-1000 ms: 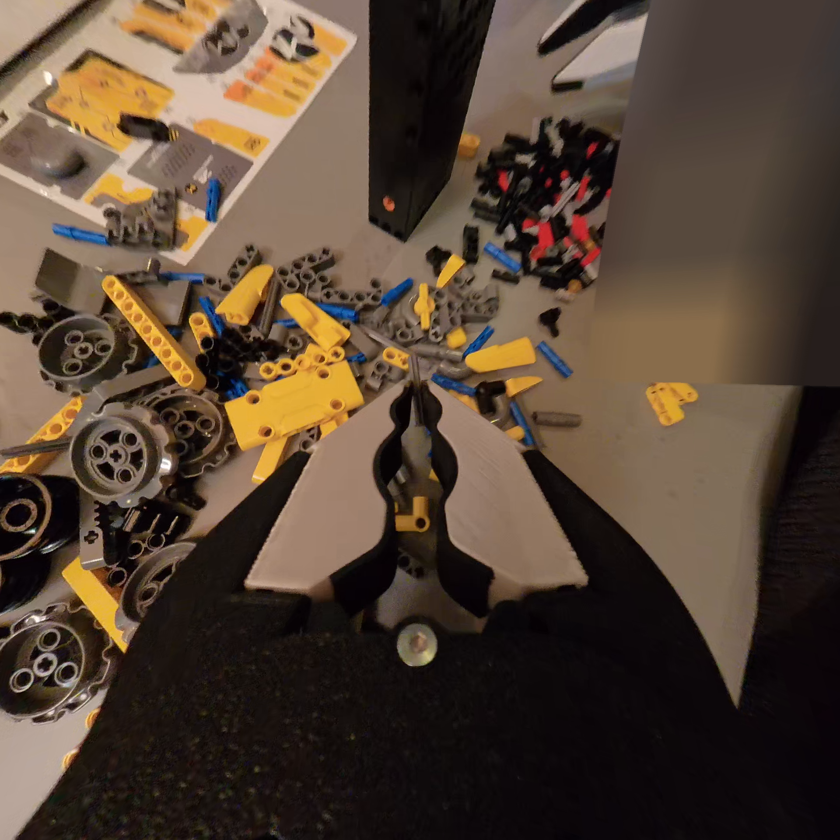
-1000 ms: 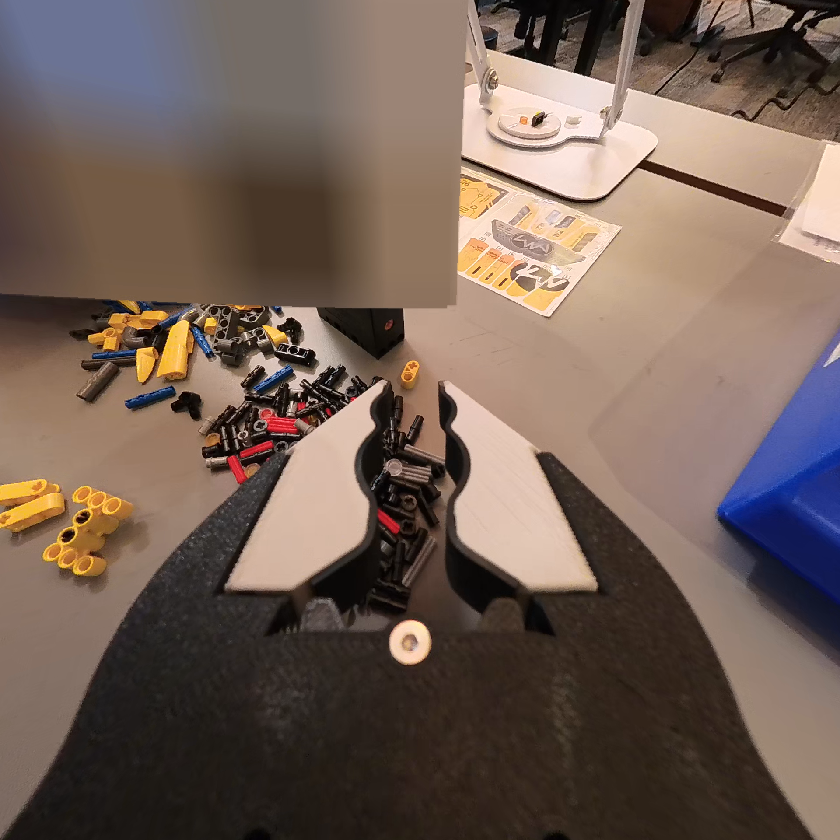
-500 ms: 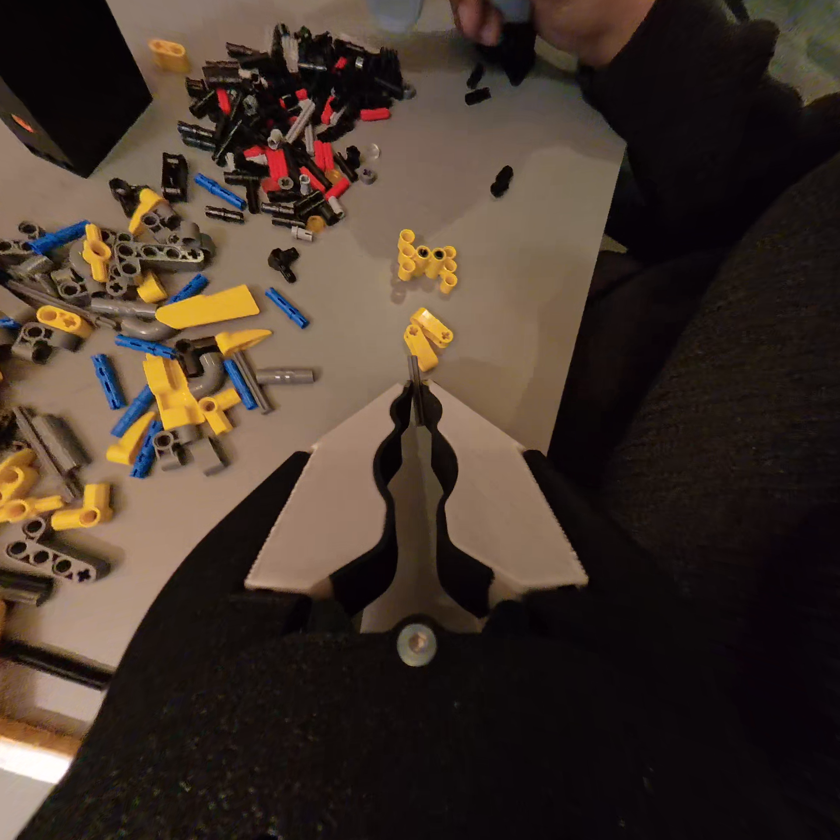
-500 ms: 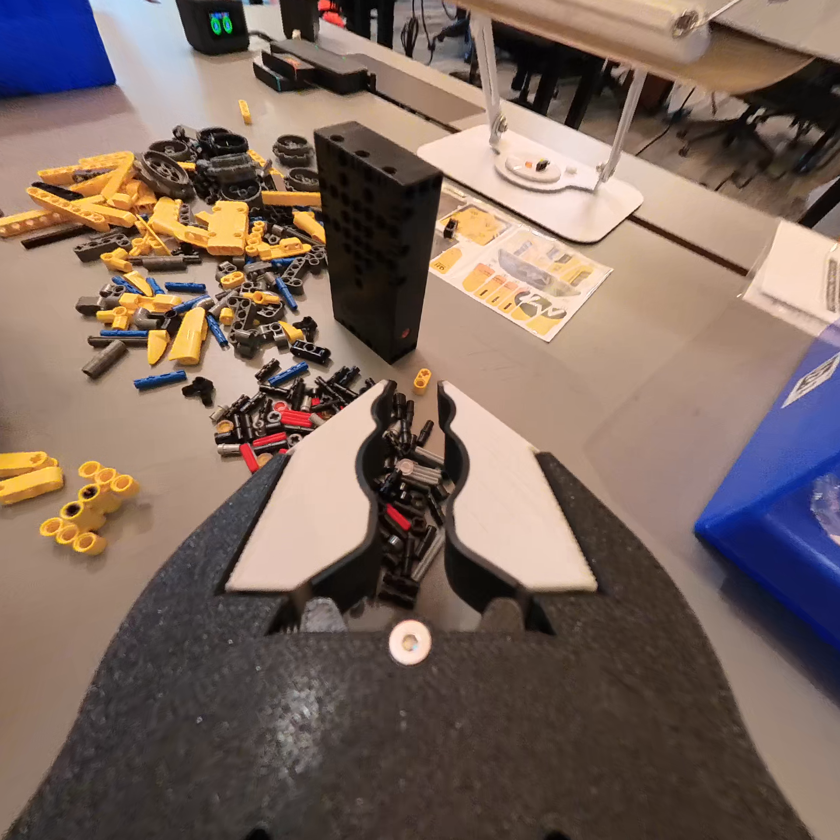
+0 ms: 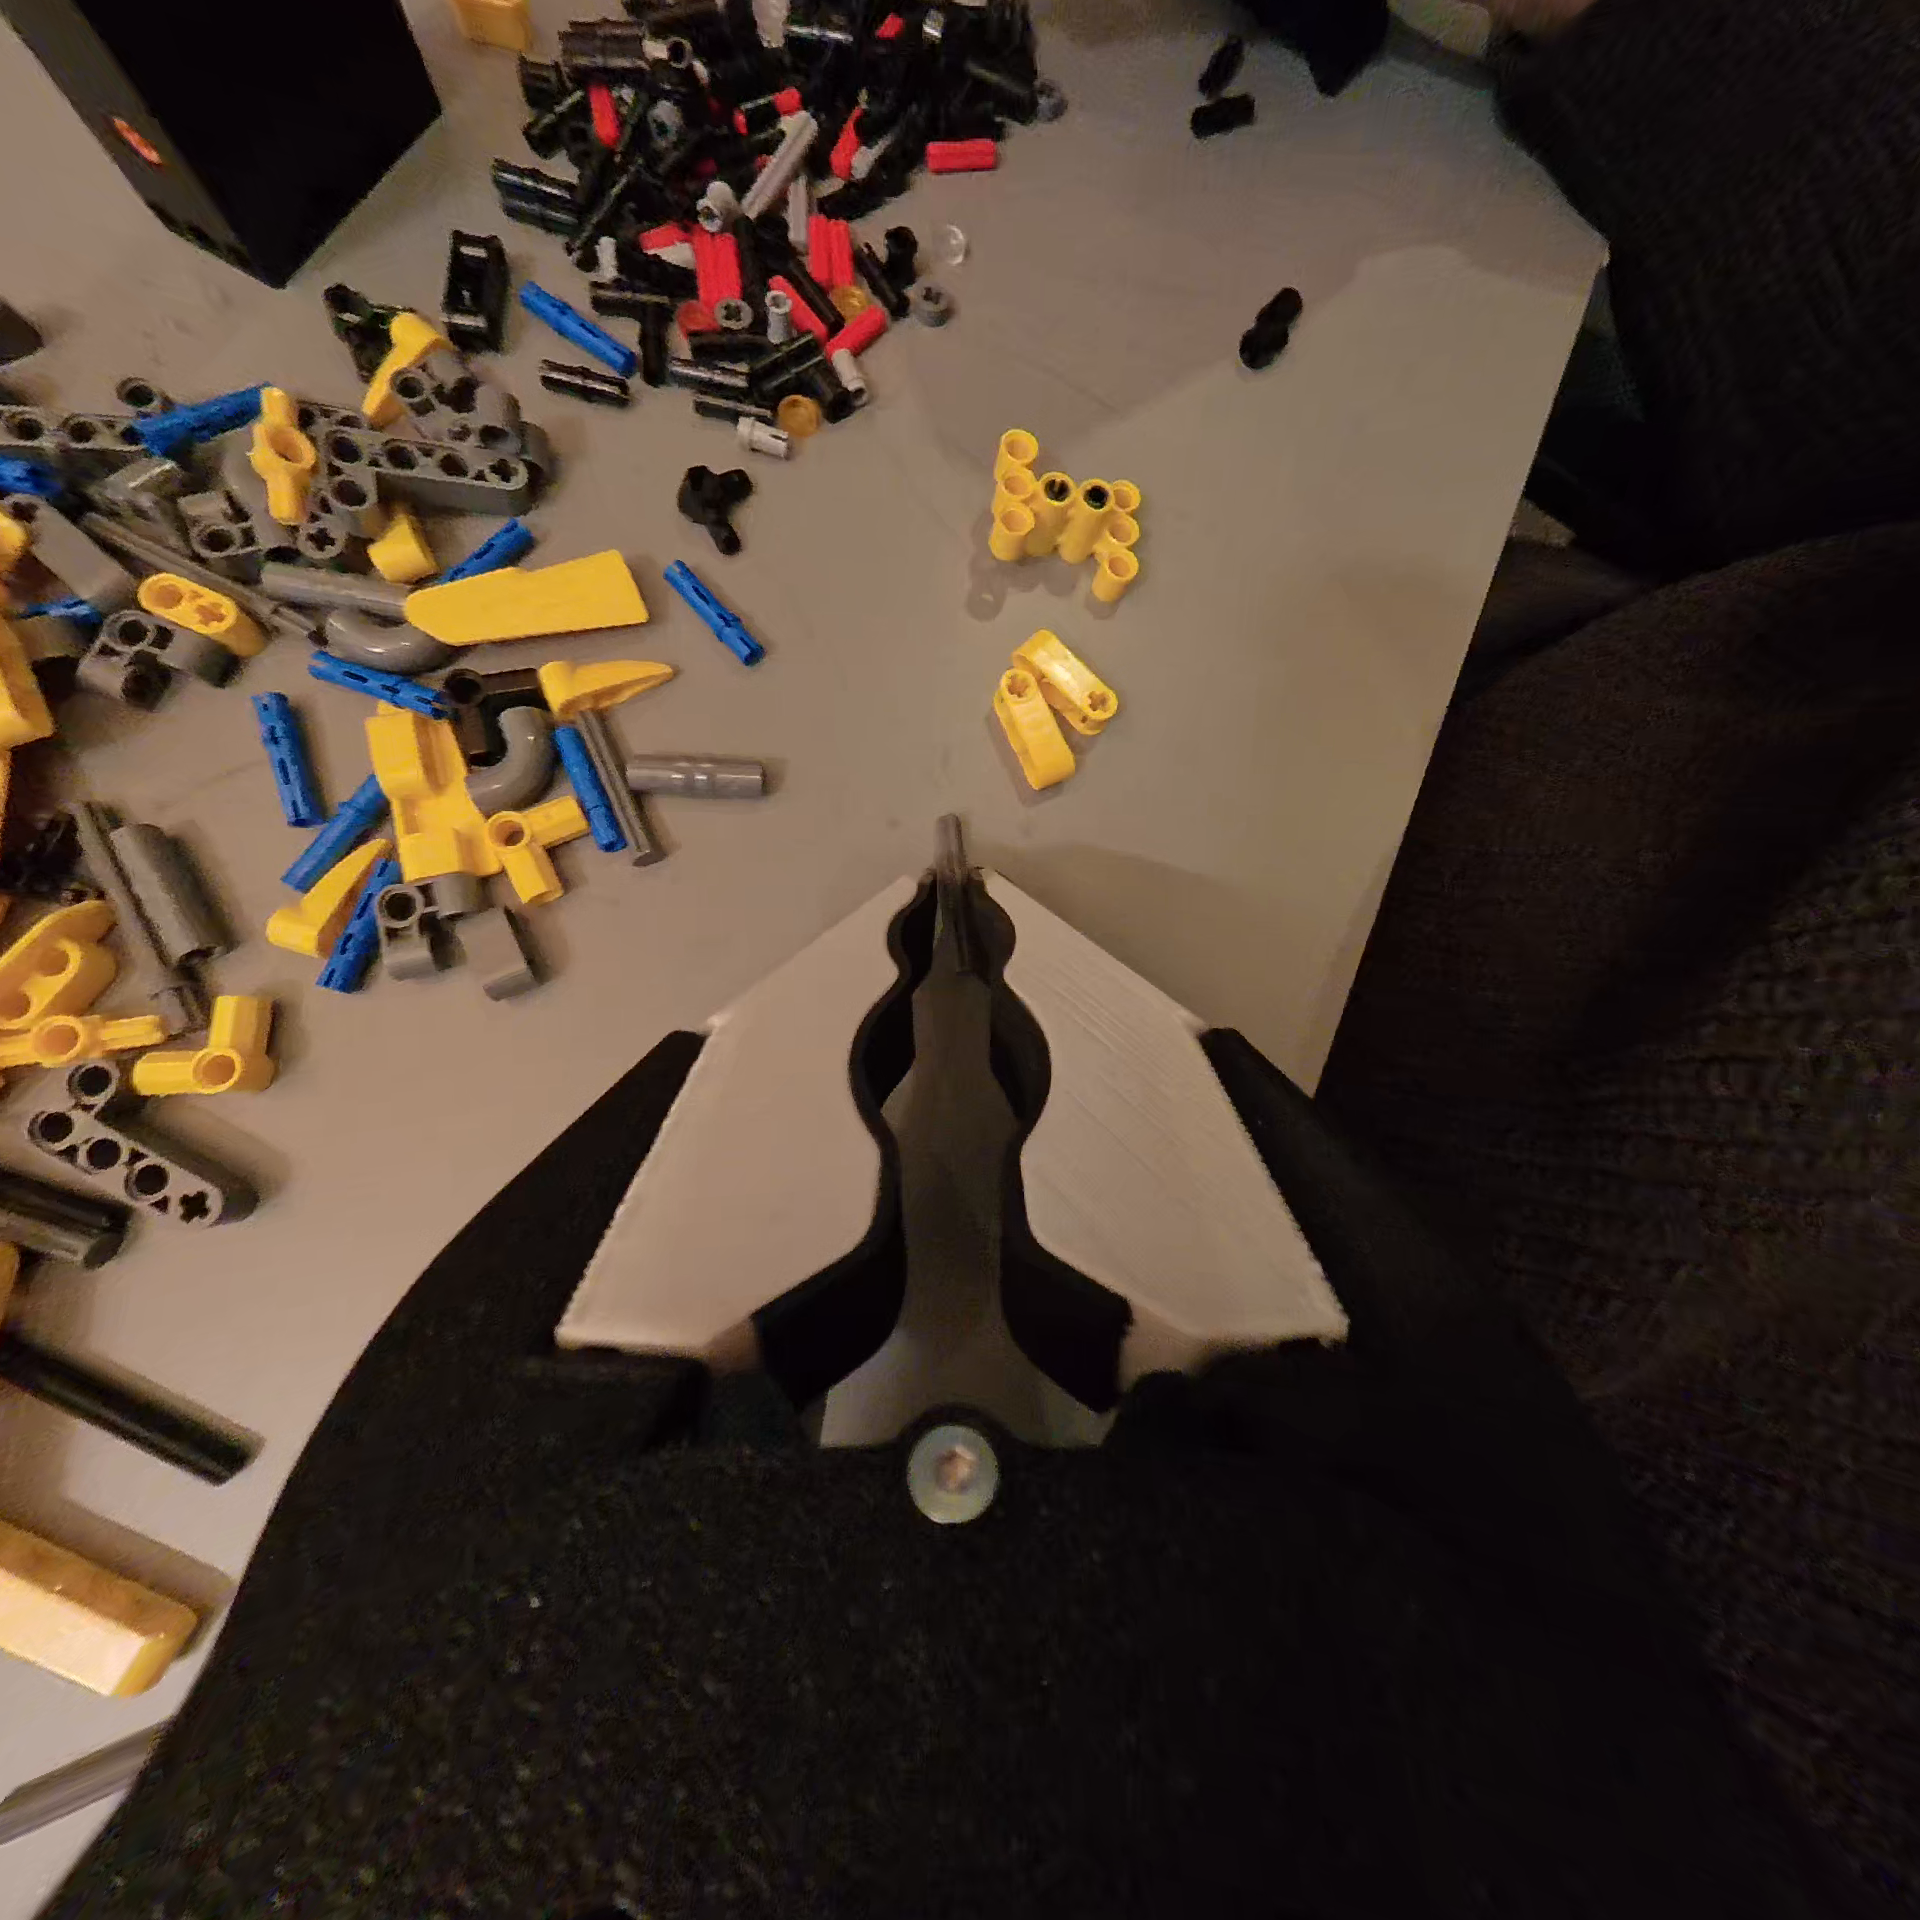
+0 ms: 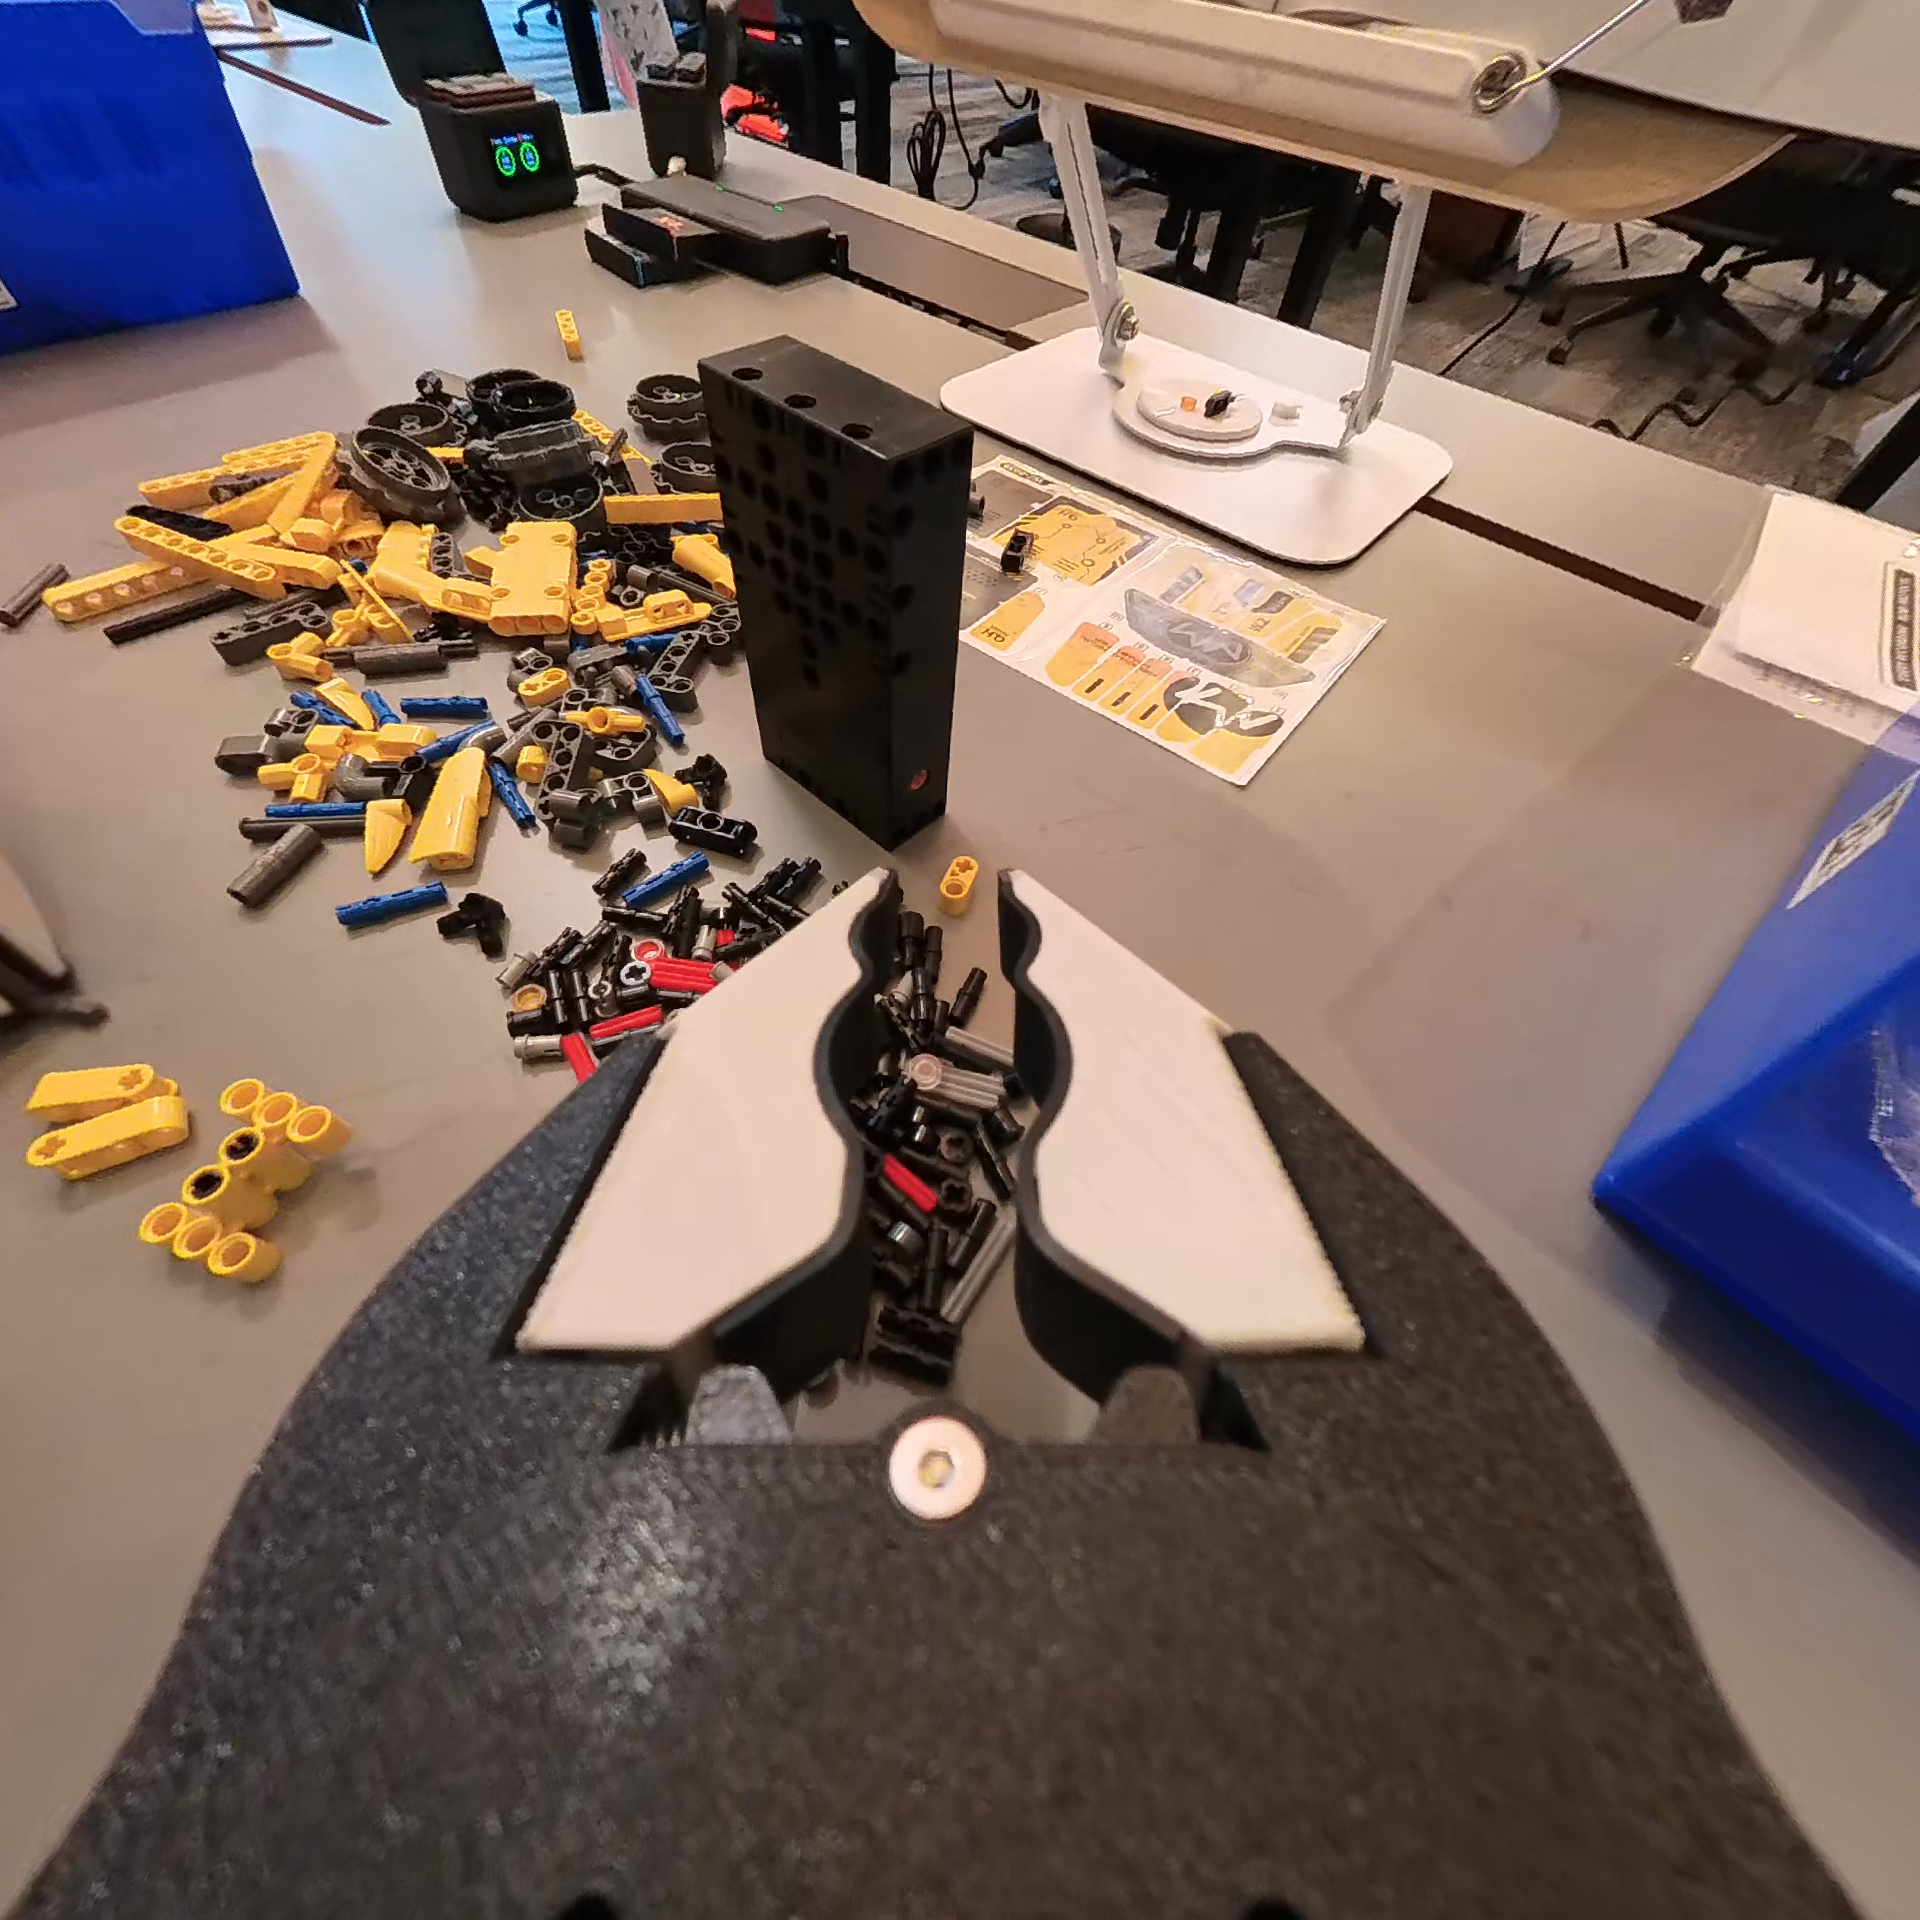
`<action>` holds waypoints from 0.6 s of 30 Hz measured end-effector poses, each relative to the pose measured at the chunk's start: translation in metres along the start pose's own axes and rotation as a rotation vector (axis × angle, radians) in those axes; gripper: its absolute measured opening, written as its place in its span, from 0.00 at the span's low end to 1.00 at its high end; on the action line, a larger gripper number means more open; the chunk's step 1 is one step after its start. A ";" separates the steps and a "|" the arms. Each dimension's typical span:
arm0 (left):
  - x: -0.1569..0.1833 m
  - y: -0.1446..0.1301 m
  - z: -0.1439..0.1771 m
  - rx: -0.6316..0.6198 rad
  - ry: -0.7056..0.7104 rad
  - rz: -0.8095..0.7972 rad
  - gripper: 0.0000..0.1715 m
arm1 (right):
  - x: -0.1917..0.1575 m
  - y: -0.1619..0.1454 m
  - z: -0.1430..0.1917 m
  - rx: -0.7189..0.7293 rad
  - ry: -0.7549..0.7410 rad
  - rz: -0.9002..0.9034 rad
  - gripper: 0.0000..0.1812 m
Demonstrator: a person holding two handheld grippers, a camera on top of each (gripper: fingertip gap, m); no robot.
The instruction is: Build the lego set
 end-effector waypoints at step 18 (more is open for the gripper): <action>-0.042 0.008 0.004 0.043 0.243 0.094 0.04 | -0.002 -0.001 -0.002 -0.016 -0.002 0.016 0.10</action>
Point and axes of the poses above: each gripper's, where its closed fingertips meet, z back along the fingers, y out of its top, x = y × z across the jaws, the point moved 7 cm from there along z, back along the fingers, and after that the axes turned 5 degrees about -x, right-handed, at the moved point
